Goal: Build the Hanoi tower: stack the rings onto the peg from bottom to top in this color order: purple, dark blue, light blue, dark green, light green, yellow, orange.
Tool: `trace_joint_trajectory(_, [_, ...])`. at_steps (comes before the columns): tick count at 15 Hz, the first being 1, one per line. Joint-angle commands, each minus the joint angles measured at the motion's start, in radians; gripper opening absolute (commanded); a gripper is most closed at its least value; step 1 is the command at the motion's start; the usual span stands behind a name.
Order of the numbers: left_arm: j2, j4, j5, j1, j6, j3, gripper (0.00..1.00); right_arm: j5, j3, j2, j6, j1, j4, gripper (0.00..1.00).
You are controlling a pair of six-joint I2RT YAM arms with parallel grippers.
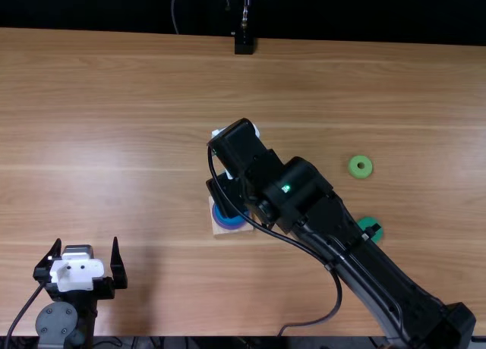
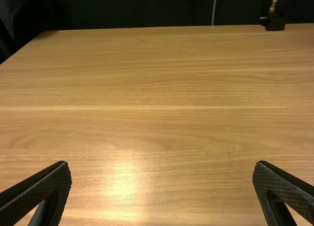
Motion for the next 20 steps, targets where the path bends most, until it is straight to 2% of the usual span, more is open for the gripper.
trace_joint_trajectory(1, [-0.012, -0.08, 0.0, 0.008, 0.004, -0.104, 1.0, -0.01, -0.001, 0.006, 0.01, 0.02, 0.0, 0.0])
trace_joint_trajectory(19, [-0.012, -0.08, 0.0, 0.008, 0.004, -0.104, 1.0, -0.01, -0.031, 0.011, -0.003, 0.013, 0.013, 0.0])
trace_joint_trajectory(20, [-0.012, -0.08, 0.0, 0.008, 0.004, -0.104, 1.0, -0.01, -0.031, 0.011, 0.004, 0.013, 0.013, 0.21])
